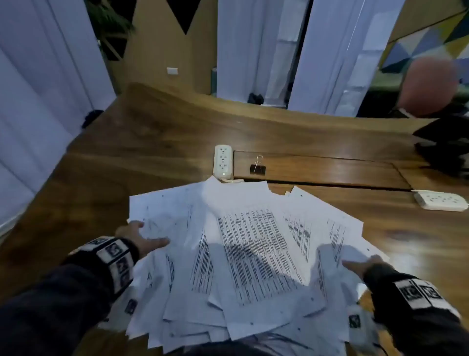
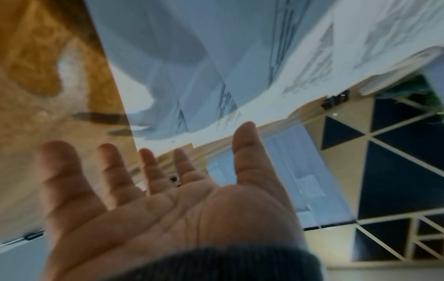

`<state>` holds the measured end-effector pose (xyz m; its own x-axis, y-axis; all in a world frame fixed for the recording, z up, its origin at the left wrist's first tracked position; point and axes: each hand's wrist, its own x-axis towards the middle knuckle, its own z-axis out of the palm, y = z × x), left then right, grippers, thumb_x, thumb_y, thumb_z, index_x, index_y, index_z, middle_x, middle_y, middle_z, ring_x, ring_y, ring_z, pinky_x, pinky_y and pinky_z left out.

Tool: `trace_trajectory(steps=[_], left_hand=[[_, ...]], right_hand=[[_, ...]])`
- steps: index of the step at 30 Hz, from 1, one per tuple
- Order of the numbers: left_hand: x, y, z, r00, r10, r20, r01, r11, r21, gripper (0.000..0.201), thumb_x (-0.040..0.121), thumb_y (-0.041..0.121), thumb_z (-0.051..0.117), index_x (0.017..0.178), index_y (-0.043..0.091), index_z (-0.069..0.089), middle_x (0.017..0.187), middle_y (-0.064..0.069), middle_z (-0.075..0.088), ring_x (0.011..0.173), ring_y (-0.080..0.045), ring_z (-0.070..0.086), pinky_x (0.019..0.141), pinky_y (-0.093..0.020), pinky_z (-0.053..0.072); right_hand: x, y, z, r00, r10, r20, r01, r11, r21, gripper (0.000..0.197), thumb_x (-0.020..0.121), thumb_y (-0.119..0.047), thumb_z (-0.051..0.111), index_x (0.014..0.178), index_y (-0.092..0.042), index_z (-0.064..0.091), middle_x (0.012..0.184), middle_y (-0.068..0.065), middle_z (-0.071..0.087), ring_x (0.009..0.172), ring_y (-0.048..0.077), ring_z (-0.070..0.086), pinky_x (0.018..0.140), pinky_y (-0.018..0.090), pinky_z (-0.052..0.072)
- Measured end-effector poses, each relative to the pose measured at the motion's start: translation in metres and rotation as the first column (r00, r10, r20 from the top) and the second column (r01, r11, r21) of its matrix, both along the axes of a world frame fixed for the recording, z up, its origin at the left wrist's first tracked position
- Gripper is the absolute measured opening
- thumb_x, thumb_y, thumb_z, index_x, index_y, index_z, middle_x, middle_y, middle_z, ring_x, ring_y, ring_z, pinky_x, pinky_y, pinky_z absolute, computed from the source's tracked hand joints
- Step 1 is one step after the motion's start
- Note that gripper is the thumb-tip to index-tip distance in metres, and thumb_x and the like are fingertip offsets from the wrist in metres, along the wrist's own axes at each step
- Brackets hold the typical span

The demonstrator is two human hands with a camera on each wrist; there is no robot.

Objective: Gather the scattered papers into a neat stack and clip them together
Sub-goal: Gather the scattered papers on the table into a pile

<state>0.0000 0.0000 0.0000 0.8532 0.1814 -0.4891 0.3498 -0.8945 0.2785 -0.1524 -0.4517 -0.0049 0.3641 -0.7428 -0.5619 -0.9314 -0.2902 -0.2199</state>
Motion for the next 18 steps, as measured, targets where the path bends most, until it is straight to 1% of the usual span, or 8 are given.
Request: trace_trajectory(steps=[2, 5, 9, 12, 13, 15, 17, 18], left_hand=[[0.005, -0.007, -0.009, 0.989, 0.139, -0.041, -0.135, 0.987, 0.087, 0.118, 0.044, 0.071, 0.072, 0.137, 0.009, 0.032, 0.139, -0.017, 0.042, 0.125, -0.036, 0.043, 0.101, -0.042, 0.041], [0.012, -0.015, -0.022, 0.954, 0.297, -0.035, -0.290, 0.948, 0.132, 0.127, 0.037, 0.070, 0.075, 0.135, 0.006, 0.027, 0.136, -0.020, 0.039, 0.124, -0.038, 0.040, 0.103, -0.045, 0.038], [0.027, -0.013, -0.039, 0.933, 0.355, -0.063, -0.343, 0.927, 0.152, 0.136, 0.023, 0.072, 0.074, 0.131, 0.005, 0.027, 0.134, -0.021, 0.042, 0.123, -0.040, 0.042, 0.103, -0.049, 0.037], [0.038, -0.010, -0.055, 0.928, 0.361, -0.087, -0.352, 0.930, 0.103, 0.147, 0.005, 0.074, 0.069, 0.129, 0.005, 0.032, 0.129, -0.020, 0.048, 0.118, -0.040, 0.048, 0.100, -0.047, 0.041], [0.039, -0.011, -0.054, 0.934, 0.348, -0.085, -0.340, 0.936, 0.096, 0.142, 0.006, 0.073, 0.070, 0.126, 0.005, 0.037, 0.126, -0.019, 0.052, 0.115, -0.039, 0.050, 0.099, -0.046, 0.043], [0.036, -0.016, -0.041, 0.953, 0.280, -0.114, -0.267, 0.957, 0.117, 0.120, 0.028, 0.070, 0.076, 0.124, 0.005, 0.044, 0.124, -0.018, 0.056, 0.112, -0.036, 0.053, 0.098, -0.043, 0.044], [0.033, -0.018, -0.031, 0.963, 0.201, -0.178, -0.175, 0.973, 0.151, 0.104, 0.047, 0.068, 0.073, 0.126, 0.006, 0.045, 0.128, -0.017, 0.055, 0.113, -0.034, 0.053, 0.099, -0.041, 0.043], [0.032, -0.019, -0.028, 0.963, 0.174, -0.208, -0.140, 0.976, 0.168, 0.101, 0.050, 0.068, 0.071, 0.126, 0.007, 0.046, 0.127, -0.016, 0.055, 0.112, -0.034, 0.053, 0.099, -0.041, 0.044]], right_hand=[[0.003, 0.008, -0.003, 0.999, -0.027, -0.034, 0.028, 1.000, 0.010, 0.074, 0.080, -0.032, 0.067, 0.134, 0.008, 0.034, 0.140, 0.022, 0.043, 0.123, 0.036, 0.047, 0.100, 0.038, 0.041], [0.009, 0.013, -0.011, 0.994, -0.098, -0.042, 0.099, 0.995, 0.023, 0.083, 0.075, -0.037, 0.070, 0.135, 0.005, 0.032, 0.135, 0.022, 0.046, 0.118, 0.037, 0.050, 0.097, 0.039, 0.043], [0.013, 0.015, -0.018, 0.991, -0.114, -0.062, 0.113, 0.993, -0.027, 0.093, 0.065, -0.036, 0.079, 0.132, 0.002, 0.027, 0.134, 0.027, 0.045, 0.119, 0.043, 0.047, 0.100, 0.049, 0.040], [0.011, 0.018, -0.017, 0.992, -0.094, -0.087, 0.092, 0.995, -0.025, 0.088, 0.064, -0.037, 0.080, 0.129, -0.003, 0.030, 0.128, 0.026, 0.050, 0.113, 0.044, 0.050, 0.094, 0.047, 0.040], [0.011, 0.019, -0.015, 0.992, -0.089, -0.088, 0.087, 0.996, -0.026, 0.087, 0.065, -0.036, 0.079, 0.129, -0.004, 0.031, 0.127, 0.026, 0.050, 0.113, 0.044, 0.049, 0.092, 0.046, 0.040], [0.010, 0.019, -0.012, 0.991, -0.073, -0.108, 0.071, 0.997, -0.021, 0.087, 0.066, -0.036, 0.078, 0.132, -0.005, 0.031, 0.129, 0.024, 0.050, 0.115, 0.043, 0.048, 0.095, 0.046, 0.039], [0.012, 0.023, -0.006, 0.991, -0.035, -0.129, 0.033, 0.999, -0.019, 0.088, 0.068, -0.037, 0.077, 0.135, -0.007, 0.029, 0.133, 0.022, 0.048, 0.119, 0.041, 0.047, 0.097, 0.044, 0.037], [0.012, 0.025, -0.004, 0.990, -0.026, -0.141, 0.023, 0.999, -0.024, 0.089, 0.068, -0.037, 0.077, 0.136, -0.007, 0.028, 0.134, 0.022, 0.047, 0.121, 0.041, 0.046, 0.098, 0.044, 0.037]])
